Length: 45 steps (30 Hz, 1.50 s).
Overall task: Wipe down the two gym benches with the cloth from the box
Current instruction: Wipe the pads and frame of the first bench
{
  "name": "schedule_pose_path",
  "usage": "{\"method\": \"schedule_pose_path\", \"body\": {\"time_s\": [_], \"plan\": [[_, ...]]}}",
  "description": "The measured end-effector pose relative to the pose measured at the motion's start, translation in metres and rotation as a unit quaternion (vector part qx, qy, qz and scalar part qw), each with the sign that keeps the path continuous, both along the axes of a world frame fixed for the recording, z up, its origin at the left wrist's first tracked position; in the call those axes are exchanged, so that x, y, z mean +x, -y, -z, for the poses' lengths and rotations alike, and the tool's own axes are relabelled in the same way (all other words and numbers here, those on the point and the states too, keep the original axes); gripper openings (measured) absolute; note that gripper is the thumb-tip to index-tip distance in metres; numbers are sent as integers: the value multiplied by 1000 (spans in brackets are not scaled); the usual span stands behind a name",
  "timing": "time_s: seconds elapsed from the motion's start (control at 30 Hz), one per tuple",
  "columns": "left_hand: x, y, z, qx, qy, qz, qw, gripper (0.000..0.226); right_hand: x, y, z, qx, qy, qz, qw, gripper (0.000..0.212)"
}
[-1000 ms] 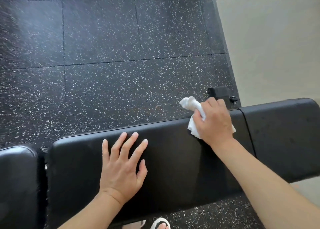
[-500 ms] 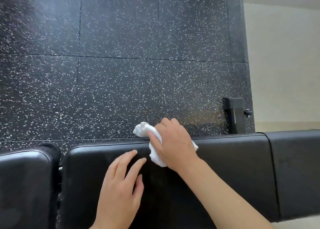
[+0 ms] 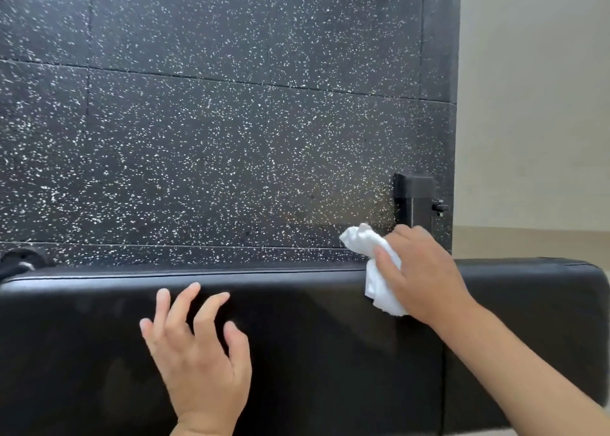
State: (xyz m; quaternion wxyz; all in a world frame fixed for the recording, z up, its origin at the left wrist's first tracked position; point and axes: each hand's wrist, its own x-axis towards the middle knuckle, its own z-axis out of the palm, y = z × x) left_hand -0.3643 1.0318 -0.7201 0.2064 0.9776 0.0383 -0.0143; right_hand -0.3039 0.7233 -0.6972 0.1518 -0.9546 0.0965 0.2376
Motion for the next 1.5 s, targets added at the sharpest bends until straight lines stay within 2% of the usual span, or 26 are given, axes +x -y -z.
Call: {"method": "schedule_pose_path", "body": {"time_s": [0.1,0.27,0.37,0.53,0.7,0.83,0.97,1.1,1.3,1.4,1.5], "plan": [[-1,2,1,15,-4,-8,1000,40,8,-24,1,5,16,-3,1000,31],[1,3,2,37,0,3,999,43,33,-134,5,86,56,-48,994,30],[1,1,5,46,6,5,999,46,42,-163,8,116,43,-79,989,33],[0,1,7,61,7,6,998,48,24,-93,6,152,57,-83,983,34],[-2,-1,10,65,20,11,998,49,14,2,8,100,-43,-97,989,32],[-2,-1,9,55,11,9,998,47,15,11,6,84,-75,-75,991,29],[-3,-1,6,40,-1,5,999,46,21,-33,6,85,-36,-87,992,28],[2,-8,-2,11,-17,22,1000,43,38,-118,8,109,18,-92,990,28],[11,-86,-18,-54,-42,131,989,60,66,-253,13,127,72,-124,981,31],[21,-135,-24,-30,-54,179,982,56,68,-263,10,138,87,-124,979,28],[27,-172,-28,-1,-59,184,981,52,58,-237,6,79,83,-225,968,29]]}}
